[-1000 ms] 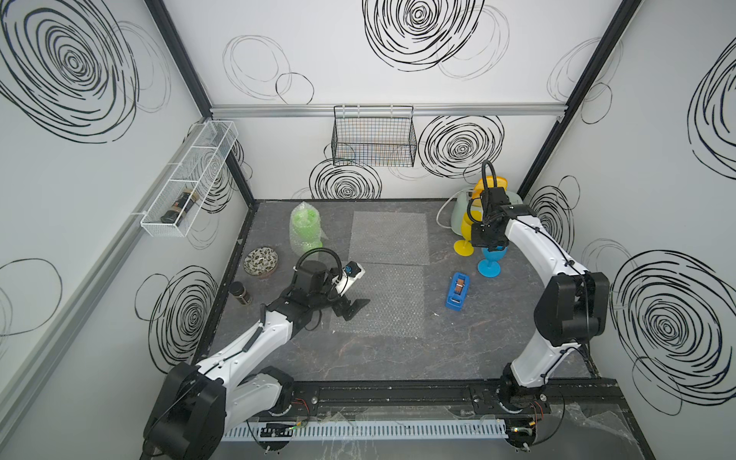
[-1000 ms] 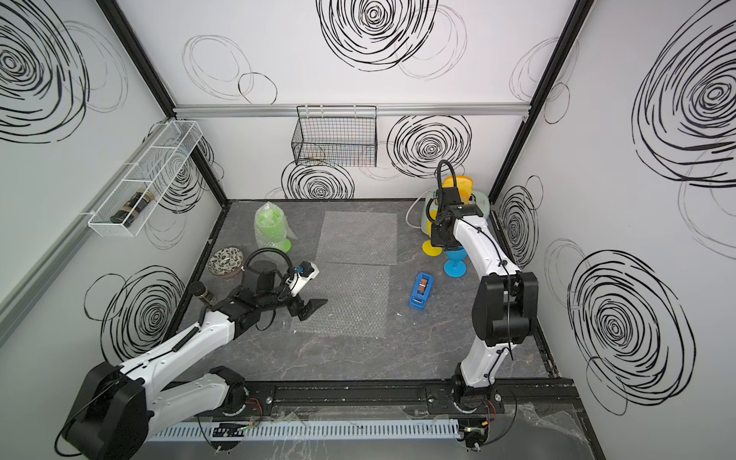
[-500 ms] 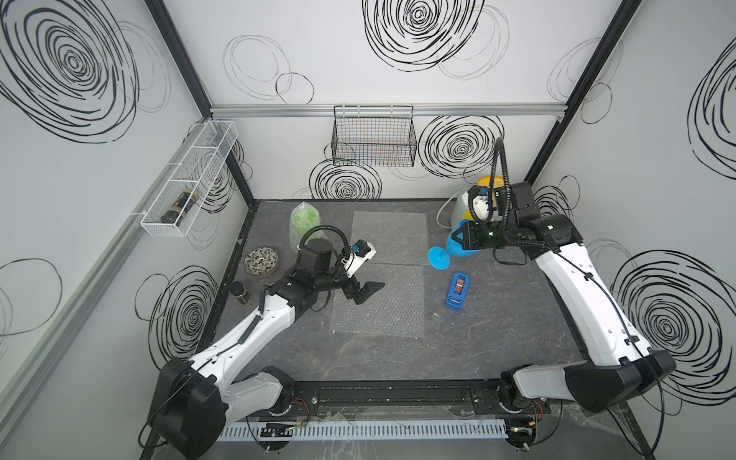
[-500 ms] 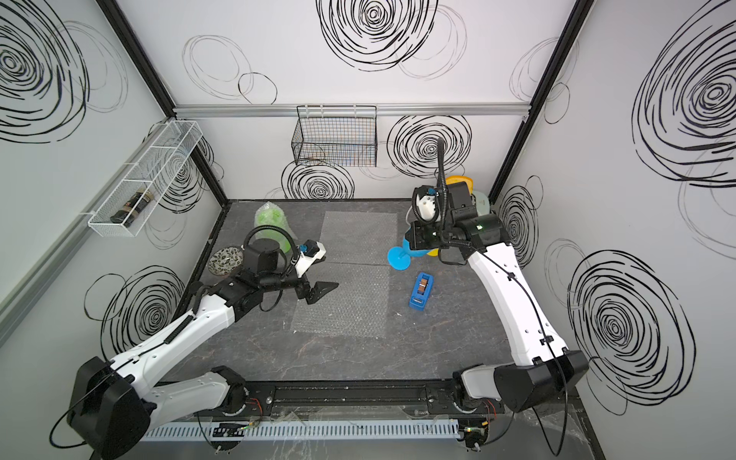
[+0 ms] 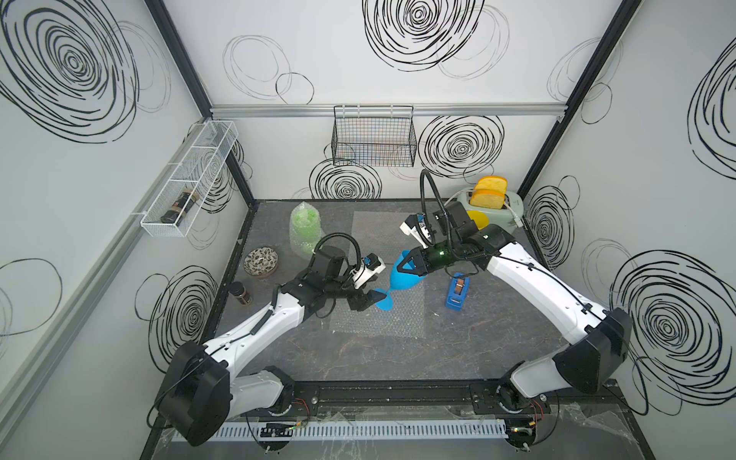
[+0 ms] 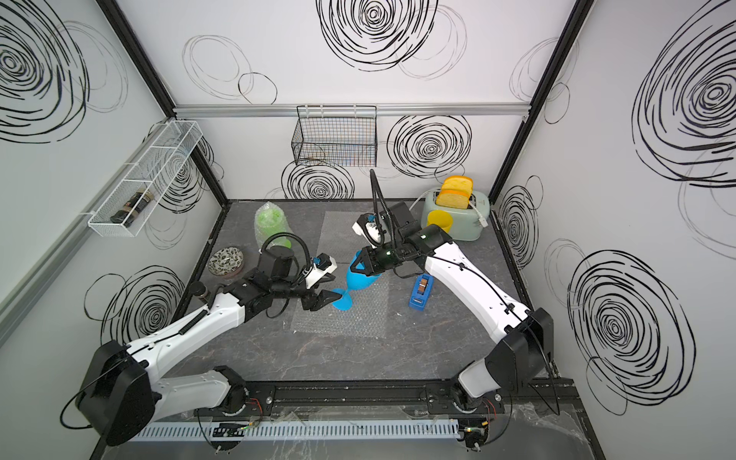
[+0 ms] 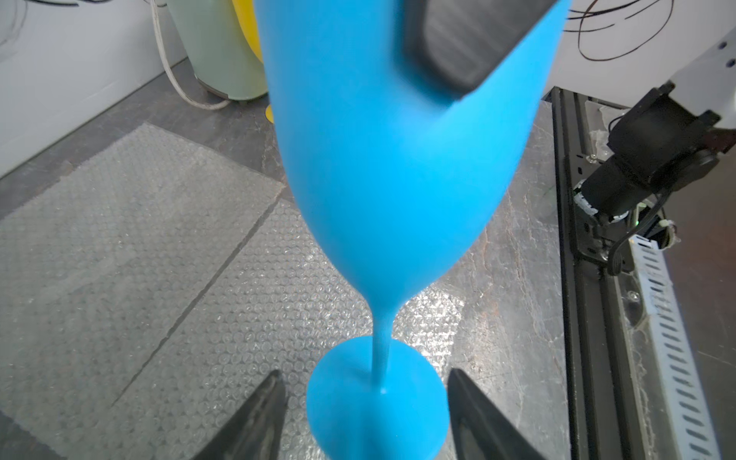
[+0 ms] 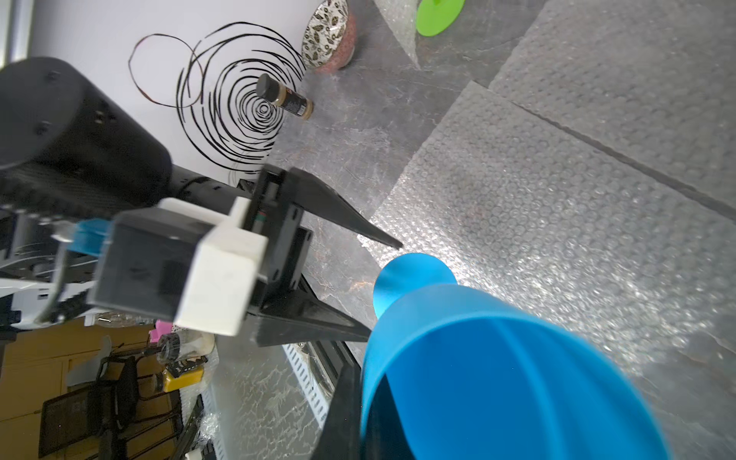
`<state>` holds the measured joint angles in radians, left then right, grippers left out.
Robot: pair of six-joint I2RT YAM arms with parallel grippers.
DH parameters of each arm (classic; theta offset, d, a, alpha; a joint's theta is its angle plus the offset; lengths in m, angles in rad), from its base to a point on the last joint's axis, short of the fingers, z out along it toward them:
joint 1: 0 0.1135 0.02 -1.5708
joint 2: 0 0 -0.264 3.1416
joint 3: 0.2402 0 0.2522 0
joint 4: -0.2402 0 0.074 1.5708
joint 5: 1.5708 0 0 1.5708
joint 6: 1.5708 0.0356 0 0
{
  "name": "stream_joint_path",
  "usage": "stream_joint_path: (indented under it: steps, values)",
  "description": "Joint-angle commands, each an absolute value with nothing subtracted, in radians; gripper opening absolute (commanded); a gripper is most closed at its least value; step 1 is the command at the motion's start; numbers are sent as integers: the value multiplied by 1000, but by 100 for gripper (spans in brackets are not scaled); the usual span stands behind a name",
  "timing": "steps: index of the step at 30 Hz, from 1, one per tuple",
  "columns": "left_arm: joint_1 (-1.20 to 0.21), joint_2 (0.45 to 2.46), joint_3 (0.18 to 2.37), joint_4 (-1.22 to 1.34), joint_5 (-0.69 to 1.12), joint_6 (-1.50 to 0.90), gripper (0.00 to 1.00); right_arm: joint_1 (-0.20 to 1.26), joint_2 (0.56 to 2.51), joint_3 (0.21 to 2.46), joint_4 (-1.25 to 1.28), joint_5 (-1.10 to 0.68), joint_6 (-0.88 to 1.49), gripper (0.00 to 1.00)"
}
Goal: Wrap wine glasses in bubble wrap
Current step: Pick up the wine glass at the center of the board.
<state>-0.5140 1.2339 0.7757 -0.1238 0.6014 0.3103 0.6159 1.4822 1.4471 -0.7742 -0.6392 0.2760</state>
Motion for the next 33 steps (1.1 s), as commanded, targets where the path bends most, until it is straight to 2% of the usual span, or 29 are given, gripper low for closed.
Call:
stream_joint_path:
  steps: [1, 4, 13, 15, 18, 21, 22, 24, 28, 30, 31, 33]
  values:
    - [-535, 1256, 749, -96, 604, 329, 61, 628, 1467, 1423, -686, -688, 308, 0]
    - [-542, 1267, 755, -114, 591, 331, 51, 634, 1472, 1412, -665, -712, 324, 0]
    - [-558, 1267, 710, -68, 572, 309, 0, 644, 1465, 1375, -600, -750, 350, 0]
    - [-564, 1266, 691, -44, 576, 299, 0, 641, 1457, 1359, -572, -751, 365, 0]
    - [-565, 1262, 692, -57, 595, 263, 0, 633, 1450, 1357, -567, -755, 378, 12]
    - [-561, 1250, 666, -20, 613, 172, 0, 617, 1423, 1363, -576, -711, 377, 44]
    - [-561, 1252, 659, -9, 634, 127, 0, 607, 1403, 1356, -572, -676, 380, 52]
    - [-549, 1251, 652, 21, 696, -41, 0, 576, 1358, 1329, -559, -625, 395, 72]
    - [-484, 1247, 604, 175, 760, -410, 0, 490, 1267, 1260, -541, -564, 412, 75]
    - [-461, 1290, 536, 346, 801, -686, 0, 463, 1214, 1189, -524, -500, 422, 74]
    - [-461, 1314, 510, 438, 832, -761, 0, 454, 1197, 1154, -515, -485, 431, 74]
    - [-487, 1359, 534, 397, 809, -756, 0, 445, 1167, 1072, -487, -450, 463, 73]
